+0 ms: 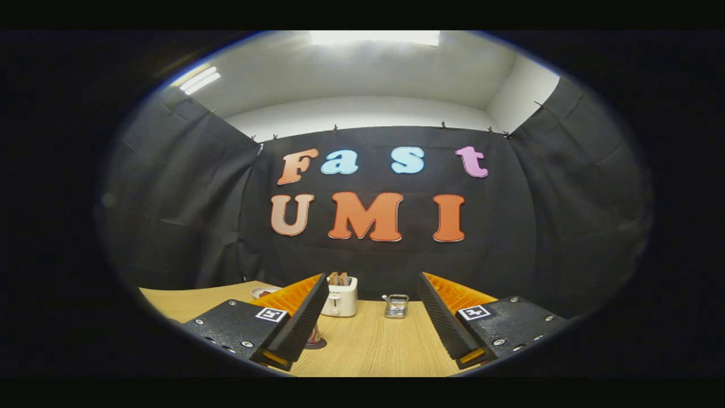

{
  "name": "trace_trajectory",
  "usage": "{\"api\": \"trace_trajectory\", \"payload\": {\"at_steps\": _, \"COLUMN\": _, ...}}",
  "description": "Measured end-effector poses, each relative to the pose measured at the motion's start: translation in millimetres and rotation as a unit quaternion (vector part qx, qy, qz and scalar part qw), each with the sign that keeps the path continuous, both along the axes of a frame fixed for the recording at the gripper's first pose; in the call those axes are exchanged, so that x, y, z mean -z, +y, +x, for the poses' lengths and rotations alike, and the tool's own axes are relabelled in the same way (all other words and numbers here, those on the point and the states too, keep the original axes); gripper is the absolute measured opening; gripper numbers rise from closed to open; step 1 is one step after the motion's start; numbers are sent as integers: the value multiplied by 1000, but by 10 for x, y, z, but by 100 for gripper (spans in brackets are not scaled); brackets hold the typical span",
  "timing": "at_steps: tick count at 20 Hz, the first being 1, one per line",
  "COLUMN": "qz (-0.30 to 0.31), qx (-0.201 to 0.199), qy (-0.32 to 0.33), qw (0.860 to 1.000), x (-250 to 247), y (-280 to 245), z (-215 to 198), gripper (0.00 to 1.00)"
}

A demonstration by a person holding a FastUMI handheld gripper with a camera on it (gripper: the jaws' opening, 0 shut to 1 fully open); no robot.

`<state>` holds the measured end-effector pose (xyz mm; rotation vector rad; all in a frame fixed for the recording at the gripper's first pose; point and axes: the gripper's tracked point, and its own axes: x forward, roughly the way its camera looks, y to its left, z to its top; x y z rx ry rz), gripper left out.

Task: Take the bottle from table, then pour the juice into the cup, finally place the bottle on the coaster

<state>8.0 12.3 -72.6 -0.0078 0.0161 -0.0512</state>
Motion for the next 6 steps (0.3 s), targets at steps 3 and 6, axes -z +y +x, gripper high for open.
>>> {"api": "trace_trajectory", "payload": {"at_steps": 3, "qz": 0, "qx": -3, "qy": -2, "qw": 1000, "x": -38, "y": 36, "z": -20, "gripper": 94}}
{"api": "trace_trajectory", "payload": {"at_steps": 6, "qz": -1, "qx": -1, "qy": -3, "qw": 1000, "x": -68, "y": 21, "z": -33, "gripper": 94}}
